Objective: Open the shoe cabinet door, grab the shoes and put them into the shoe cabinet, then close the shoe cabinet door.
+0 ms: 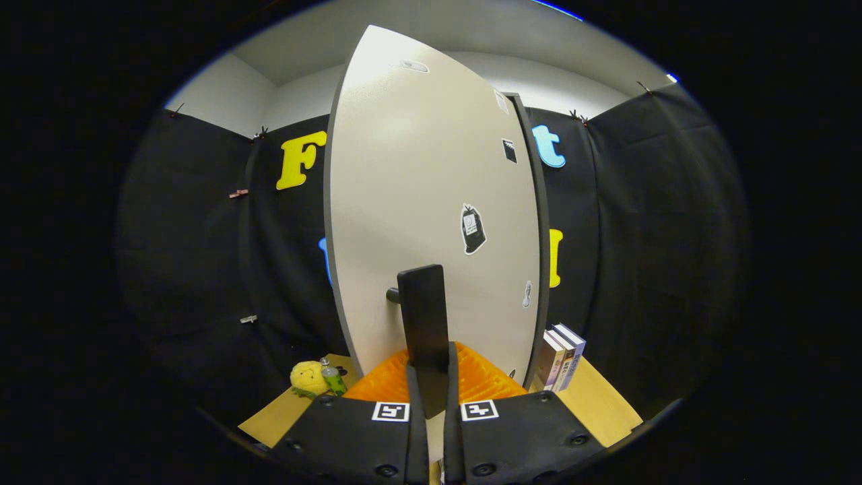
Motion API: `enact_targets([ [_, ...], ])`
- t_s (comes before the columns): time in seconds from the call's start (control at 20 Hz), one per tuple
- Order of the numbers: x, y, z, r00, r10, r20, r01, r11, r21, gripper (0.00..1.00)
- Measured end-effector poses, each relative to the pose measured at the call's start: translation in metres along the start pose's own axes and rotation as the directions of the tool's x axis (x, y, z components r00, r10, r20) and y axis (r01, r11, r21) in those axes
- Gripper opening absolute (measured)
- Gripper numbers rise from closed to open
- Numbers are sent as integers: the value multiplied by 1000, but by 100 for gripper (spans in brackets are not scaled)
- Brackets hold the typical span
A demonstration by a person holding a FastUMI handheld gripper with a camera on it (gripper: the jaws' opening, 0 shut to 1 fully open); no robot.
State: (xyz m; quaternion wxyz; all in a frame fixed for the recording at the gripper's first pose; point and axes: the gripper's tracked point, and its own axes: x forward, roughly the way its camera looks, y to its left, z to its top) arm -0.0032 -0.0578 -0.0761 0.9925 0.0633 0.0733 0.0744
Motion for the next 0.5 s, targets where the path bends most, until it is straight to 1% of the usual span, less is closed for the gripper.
enact_targets([
  [0.15, -11, -20, 3, 1000, -13, 5, 13, 1000, 2, 13],
  [0.35, -12, -25, 4, 1000, -27, 8, 27, 1000, 4, 12],
  [0.5, -16, -36, 5, 999, -52, 14, 52, 998, 21, 12],
])
